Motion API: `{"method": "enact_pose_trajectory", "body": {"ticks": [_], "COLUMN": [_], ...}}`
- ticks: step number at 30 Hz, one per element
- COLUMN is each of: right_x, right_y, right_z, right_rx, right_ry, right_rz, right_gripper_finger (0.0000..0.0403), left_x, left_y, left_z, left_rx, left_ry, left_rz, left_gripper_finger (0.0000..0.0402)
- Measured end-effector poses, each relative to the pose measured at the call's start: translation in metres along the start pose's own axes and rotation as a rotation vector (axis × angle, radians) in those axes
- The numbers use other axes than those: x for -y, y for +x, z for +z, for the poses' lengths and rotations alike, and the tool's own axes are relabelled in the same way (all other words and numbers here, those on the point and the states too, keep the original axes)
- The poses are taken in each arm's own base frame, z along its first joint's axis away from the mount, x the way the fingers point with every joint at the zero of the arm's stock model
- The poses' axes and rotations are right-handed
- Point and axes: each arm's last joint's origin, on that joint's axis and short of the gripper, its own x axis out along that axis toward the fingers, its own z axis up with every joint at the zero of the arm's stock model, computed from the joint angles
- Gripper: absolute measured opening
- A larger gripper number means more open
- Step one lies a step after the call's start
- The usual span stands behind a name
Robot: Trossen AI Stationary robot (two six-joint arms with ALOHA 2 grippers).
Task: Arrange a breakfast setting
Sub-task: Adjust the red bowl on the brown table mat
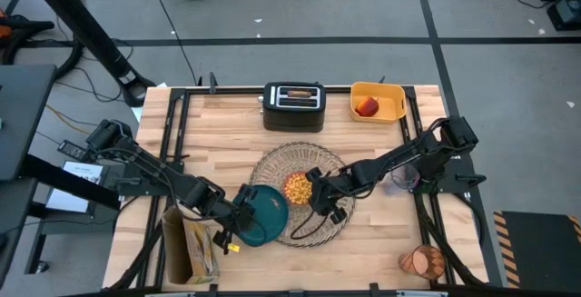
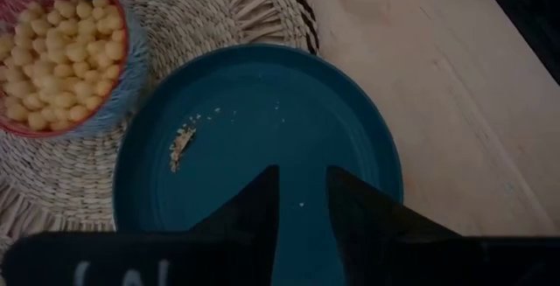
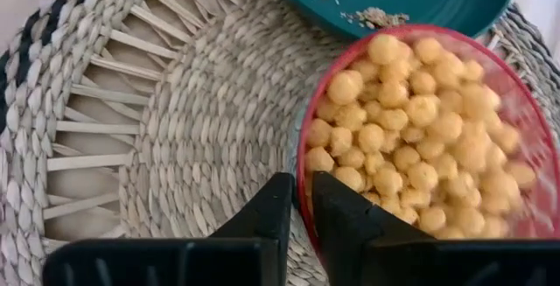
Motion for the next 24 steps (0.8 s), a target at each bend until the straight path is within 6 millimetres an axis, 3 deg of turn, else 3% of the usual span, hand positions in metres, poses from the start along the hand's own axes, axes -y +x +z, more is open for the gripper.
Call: {"method": "enact_pose_trajectory", "body": {"ticks": [7, 18, 24], "right_x": [0.0, 0.002, 0.01], "right_y": [0.0, -0.008, -0.011], "right_z": [-0.001, 0.008, 0.003], "right_rx": [-0.003, -0.059, -0.109], "right_ry": [0.002, 0.0, 0.134], "right_rz": [0.005, -0.023, -0.048], "right_gripper_finger": [0.0015, 0.0017, 0.0016], "left_x": [0.0, 0.0, 0.001], "left_y": [0.0, 0.0, 0.0], "left_z": [0.0, 0.0, 0.0], "left_rx": [0.0, 0.0, 0.0], "left_ry": [-0.001, -0.011, -0.029], "left_rz": [0.0, 0.0, -0.002], "left_gripper_finger": [0.0105, 0.0105, 0.0105]}}
